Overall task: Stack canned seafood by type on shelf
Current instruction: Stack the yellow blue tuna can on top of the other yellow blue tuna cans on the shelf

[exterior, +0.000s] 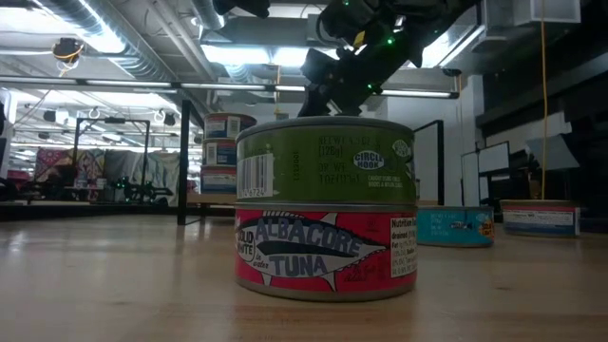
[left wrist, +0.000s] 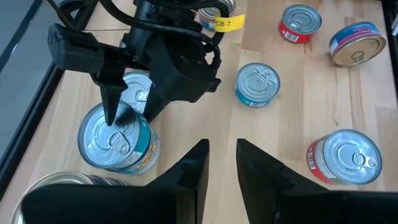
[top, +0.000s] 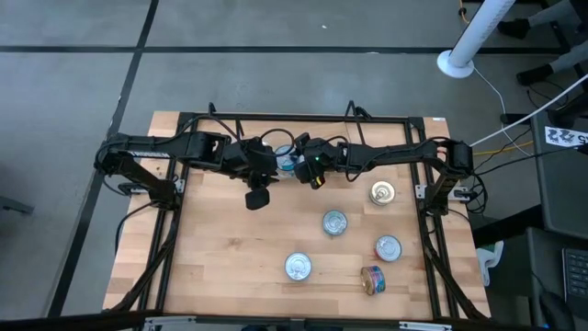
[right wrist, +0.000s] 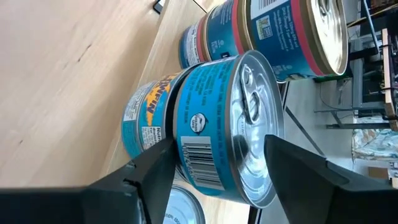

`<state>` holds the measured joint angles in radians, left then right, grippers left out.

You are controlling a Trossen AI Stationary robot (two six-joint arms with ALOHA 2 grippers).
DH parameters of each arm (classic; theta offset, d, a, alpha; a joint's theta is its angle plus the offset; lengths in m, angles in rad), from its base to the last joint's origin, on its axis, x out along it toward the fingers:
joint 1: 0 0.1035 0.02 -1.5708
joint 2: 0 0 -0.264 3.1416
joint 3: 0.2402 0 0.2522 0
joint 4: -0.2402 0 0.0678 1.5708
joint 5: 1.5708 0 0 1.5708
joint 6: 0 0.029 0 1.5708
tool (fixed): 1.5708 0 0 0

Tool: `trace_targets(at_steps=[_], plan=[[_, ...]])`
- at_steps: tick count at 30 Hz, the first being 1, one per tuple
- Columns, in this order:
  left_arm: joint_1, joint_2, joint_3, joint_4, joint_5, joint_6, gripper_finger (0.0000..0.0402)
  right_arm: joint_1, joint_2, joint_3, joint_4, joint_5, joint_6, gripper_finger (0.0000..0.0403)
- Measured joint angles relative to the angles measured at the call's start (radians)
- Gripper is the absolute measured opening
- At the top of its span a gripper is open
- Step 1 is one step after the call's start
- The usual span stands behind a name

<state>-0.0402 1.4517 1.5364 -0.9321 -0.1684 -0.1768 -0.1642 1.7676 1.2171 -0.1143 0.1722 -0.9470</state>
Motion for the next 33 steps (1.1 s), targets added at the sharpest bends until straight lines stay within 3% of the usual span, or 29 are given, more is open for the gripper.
trace_targets(at_steps=[22, 28, 33], plan=[[0.000, 0.000, 0.000, 0.000, 0.000, 0.000, 0.0076, 0.000, -0.023, 0.036, -0.121, 0.001, -0.001, 0.0243], [0.000, 0.000, 0.000, 0.000, 0.000, 0.000, 0.0076, 0.001, -0.027, 0.151, -0.311, 0.034, 0.043, 0.0243], [-0.001, 0.000, -0.010, 0.016, 0.000, 0.000, 0.0076, 0.001, -0.028, 0.256, -0.585, 0.053, 0.201, 0.0243]])
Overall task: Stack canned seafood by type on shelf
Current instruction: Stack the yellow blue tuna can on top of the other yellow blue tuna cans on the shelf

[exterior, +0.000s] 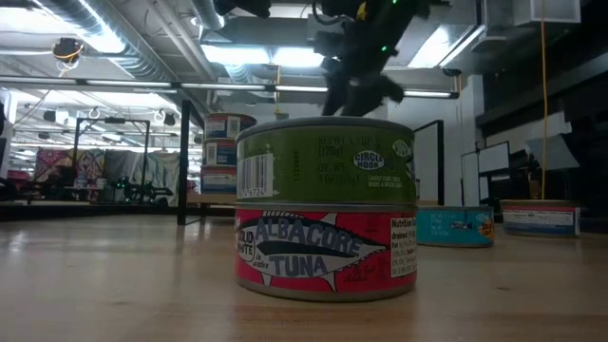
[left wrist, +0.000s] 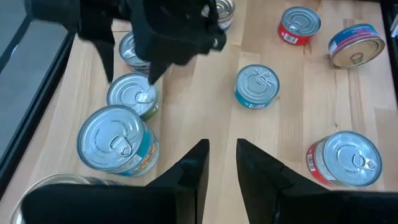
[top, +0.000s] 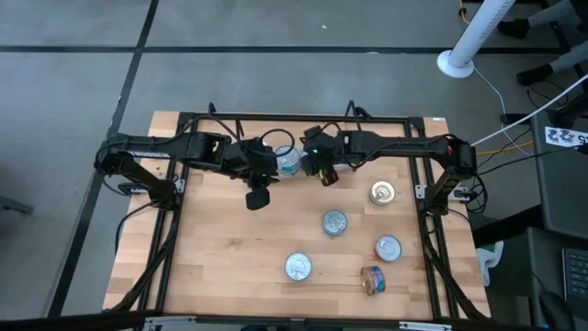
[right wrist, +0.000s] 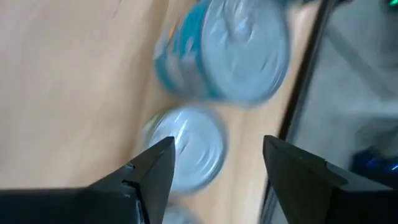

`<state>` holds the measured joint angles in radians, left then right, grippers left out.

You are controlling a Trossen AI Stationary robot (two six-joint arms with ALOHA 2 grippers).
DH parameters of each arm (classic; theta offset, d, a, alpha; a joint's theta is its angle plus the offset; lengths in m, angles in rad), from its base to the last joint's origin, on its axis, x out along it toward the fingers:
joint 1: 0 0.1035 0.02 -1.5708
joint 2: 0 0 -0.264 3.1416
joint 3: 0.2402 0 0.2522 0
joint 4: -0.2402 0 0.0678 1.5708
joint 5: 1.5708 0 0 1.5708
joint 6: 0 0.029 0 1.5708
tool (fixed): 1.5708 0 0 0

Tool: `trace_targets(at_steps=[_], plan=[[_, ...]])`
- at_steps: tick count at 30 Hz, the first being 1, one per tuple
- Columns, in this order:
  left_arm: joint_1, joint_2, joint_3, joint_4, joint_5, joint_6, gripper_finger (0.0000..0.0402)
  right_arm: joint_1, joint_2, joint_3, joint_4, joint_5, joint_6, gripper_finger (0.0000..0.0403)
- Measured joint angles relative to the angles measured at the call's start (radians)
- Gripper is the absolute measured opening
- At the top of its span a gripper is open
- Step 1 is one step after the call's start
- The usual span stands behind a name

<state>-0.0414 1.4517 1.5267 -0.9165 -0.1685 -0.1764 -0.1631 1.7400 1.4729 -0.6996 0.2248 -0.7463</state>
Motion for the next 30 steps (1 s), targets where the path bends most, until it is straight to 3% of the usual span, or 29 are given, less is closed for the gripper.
trace_targets(at_steps=[5, 10, 14, 23, 30], plan=[[0.000, 0.003, -0.056, 0.093, 0.004, 0.014, 0.0076, 0.000, -0.013, 0.058, -0.267, -0.027, 0.148, 0.0243], [-0.006, 0.033, -0.097, 0.182, 0.039, 0.130, 0.0076, 0.000, -0.095, 0.026, -0.377, -0.105, 0.270, 0.0244], [-0.021, 0.082, -0.114, 0.285, 0.074, 0.212, 0.0076, 0.008, -0.191, -0.041, -0.391, -0.165, 0.363, 0.0244], [-0.059, 0.261, -0.114, 0.493, 0.115, 0.346, 0.0107, 0.150, -0.414, -0.306, -0.364, -0.157, 0.657, 0.0243], [-0.094, 0.403, -0.114, 0.647, 0.115, 0.486, 0.0124, 0.302, -0.458, -0.450, -0.311, -0.156, 0.886, 0.0243]])
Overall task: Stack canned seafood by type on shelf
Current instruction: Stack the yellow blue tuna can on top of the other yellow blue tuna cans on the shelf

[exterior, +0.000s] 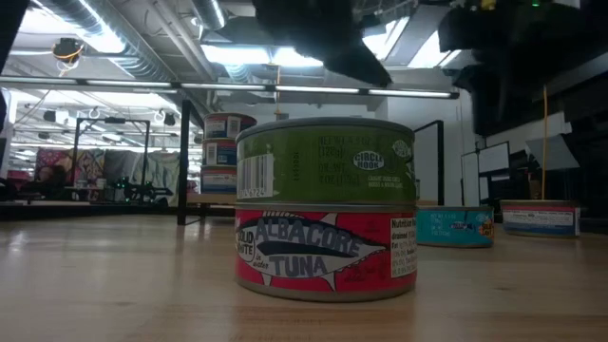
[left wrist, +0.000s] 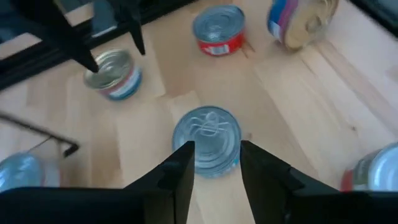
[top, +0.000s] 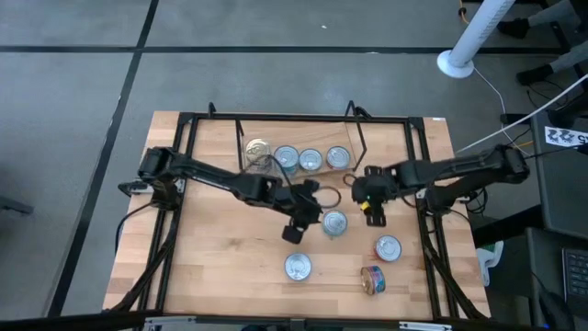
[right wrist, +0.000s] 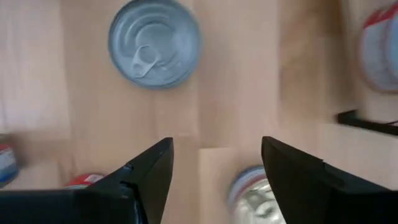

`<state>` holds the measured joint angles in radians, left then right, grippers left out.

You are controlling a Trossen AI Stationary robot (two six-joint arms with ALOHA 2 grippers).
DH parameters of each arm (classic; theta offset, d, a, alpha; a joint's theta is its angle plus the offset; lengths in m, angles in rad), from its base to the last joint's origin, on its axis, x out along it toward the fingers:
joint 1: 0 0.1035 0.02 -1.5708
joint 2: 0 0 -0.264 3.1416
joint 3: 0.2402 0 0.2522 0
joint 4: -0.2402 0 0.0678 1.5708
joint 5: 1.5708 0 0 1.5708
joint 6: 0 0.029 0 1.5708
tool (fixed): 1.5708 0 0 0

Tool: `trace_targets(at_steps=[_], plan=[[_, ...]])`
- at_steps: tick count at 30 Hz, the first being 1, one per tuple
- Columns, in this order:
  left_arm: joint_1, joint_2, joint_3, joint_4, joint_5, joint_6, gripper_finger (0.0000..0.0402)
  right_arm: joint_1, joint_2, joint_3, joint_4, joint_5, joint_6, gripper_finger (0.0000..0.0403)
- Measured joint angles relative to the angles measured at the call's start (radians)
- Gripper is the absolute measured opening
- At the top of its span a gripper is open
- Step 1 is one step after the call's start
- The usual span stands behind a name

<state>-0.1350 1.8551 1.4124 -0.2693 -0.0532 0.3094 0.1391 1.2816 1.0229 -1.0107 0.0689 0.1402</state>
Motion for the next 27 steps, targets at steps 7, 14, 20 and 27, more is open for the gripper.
trace_targets(at_steps=[7, 14, 20, 27], plan=[[-0.015, 0.113, 0.000, 0.086, 0.000, 0.166, 0.0119, 0.095, 0.002, -0.089, 0.208, 0.000, 0.071, 0.0243], [-0.006, 0.196, 0.000, 0.101, -0.002, 0.269, 0.0111, 0.125, 0.002, -0.109, 0.339, -0.002, 0.070, 0.0244], [0.005, 0.250, 0.000, 0.153, -0.001, 0.306, 0.0103, 0.123, 0.003, -0.109, 0.406, -0.001, 0.065, 0.0244], [0.010, 0.289, 0.000, 0.169, -0.003, 0.356, 0.0093, 0.123, 0.003, -0.109, 0.421, -0.001, 0.065, 0.0244]])
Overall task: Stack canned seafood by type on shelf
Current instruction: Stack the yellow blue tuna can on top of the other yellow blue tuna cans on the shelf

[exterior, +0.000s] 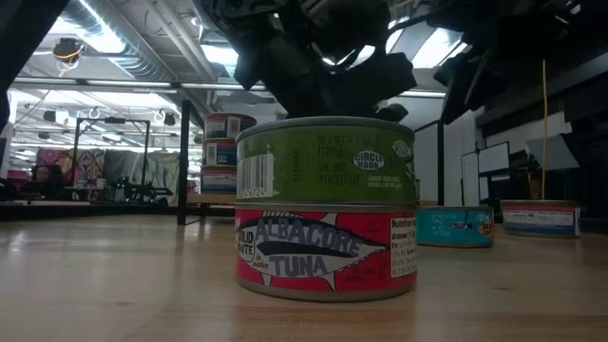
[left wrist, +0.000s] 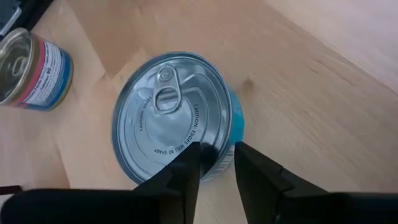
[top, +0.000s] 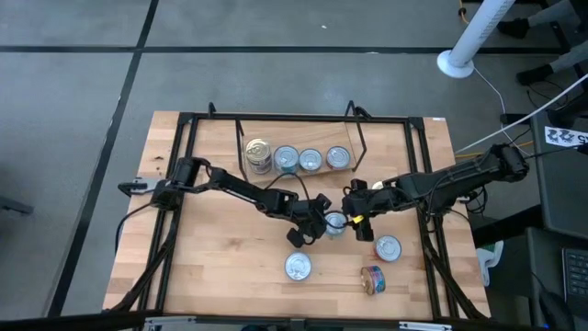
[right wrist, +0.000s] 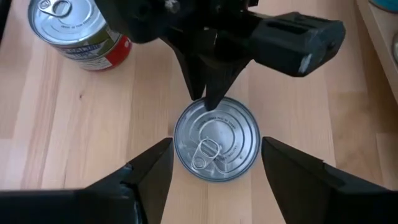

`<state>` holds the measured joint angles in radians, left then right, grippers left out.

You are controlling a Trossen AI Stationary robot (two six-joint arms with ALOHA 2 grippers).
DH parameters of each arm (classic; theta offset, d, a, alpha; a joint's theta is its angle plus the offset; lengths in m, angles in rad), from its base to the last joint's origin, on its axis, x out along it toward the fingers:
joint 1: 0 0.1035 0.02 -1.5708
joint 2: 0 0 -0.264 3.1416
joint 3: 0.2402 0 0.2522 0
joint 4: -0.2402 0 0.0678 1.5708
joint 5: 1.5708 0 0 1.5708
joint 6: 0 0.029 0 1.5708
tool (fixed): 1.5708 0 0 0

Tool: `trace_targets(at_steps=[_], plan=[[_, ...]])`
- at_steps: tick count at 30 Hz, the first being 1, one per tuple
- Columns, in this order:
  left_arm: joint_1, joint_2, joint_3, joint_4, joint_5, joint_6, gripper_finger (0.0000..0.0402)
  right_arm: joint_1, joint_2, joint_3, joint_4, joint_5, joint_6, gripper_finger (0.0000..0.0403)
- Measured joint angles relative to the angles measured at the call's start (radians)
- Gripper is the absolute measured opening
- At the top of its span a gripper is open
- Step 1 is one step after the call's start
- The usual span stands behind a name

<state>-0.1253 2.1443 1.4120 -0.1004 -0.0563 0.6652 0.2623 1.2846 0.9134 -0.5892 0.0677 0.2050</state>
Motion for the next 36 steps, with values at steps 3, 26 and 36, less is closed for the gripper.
trace_targets(at_steps=[3, 26, 36], plan=[[0.000, 0.009, 0.000, 0.016, 0.000, 0.003, 0.0089, 0.000, 0.000, 0.000, 0.000, 0.000, 0.000, 0.0244], [0.000, 0.016, 0.021, -0.001, -0.027, -0.172, 0.0002, 0.000, 0.006, 0.000, -0.067, -0.027, -0.006, 0.0243], [0.001, 0.019, 0.055, -0.040, -0.022, -0.367, 0.0000, 0.113, 0.091, -0.010, -0.058, 0.173, -0.150, 0.0243]])
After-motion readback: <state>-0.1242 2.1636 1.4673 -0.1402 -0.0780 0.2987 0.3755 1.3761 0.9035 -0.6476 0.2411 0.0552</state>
